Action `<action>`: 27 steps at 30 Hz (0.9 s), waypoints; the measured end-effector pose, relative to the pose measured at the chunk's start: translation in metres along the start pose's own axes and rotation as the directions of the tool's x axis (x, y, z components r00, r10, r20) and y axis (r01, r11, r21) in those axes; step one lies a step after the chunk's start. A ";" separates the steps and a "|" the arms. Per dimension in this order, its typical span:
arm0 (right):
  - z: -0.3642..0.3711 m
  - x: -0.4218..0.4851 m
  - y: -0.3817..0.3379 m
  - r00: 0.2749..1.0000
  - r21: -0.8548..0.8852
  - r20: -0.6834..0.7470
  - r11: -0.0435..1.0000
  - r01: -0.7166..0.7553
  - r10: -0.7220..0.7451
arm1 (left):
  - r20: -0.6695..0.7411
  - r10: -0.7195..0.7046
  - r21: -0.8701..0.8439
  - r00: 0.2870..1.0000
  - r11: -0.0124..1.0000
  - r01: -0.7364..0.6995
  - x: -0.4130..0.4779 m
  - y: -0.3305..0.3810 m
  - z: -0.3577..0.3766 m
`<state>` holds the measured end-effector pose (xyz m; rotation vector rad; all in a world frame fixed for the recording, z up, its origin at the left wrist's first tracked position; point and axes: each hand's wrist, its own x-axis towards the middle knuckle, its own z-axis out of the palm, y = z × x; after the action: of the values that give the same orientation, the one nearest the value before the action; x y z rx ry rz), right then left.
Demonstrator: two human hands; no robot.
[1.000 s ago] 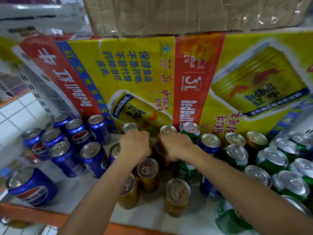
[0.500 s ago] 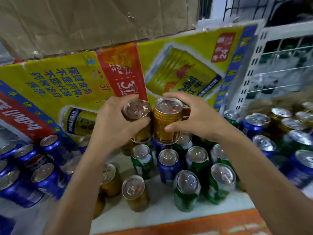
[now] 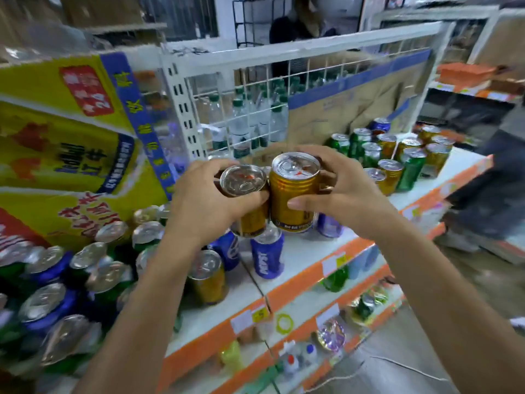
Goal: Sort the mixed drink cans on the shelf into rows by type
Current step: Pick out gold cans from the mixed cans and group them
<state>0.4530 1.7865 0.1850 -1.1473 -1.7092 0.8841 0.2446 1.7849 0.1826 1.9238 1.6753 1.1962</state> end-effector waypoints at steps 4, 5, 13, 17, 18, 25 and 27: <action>-0.076 -0.030 0.034 0.986 -0.010 -0.152 0.998 -0.070 0.068 | 0.119 0.063 -0.082 0.991 0.995 -0.054 0.011 0.046 0.081; -0.092 -0.037 0.042 0.977 -0.011 -0.194 0.996 -0.093 0.089 | 0.145 0.082 -0.106 0.986 0.992 -0.067 0.014 0.056 0.099; -0.191 -0.066 0.104 0.885 0.025 -0.424 0.979 -0.201 0.192 | 0.352 0.233 -0.186 0.907 0.967 -0.176 0.046 0.120 0.220; -0.242 -0.057 0.143 0.837 0.006 -0.503 0.969 -0.245 0.215 | 0.398 0.299 -0.216 0.867 0.949 -0.228 0.075 0.146 0.286; -0.251 -0.054 0.149 0.833 -0.003 -0.510 0.968 -0.252 0.215 | 0.407 0.310 -0.223 0.859 0.946 -0.235 0.080 0.150 0.296; -0.342 0.011 0.197 0.804 -0.017 -0.553 0.962 -0.274 0.219 | 0.417 0.311 -0.224 0.854 0.946 -0.235 0.159 0.194 0.386; -0.362 0.031 0.207 0.805 -0.037 -0.562 0.967 -0.254 0.190 | 0.414 0.322 -0.241 0.852 0.941 -0.239 0.184 0.204 0.405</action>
<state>0.8491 1.9141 0.1430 -1.5287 -1.1653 0.5137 0.6765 2.0131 0.1550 2.1698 1.0365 0.8629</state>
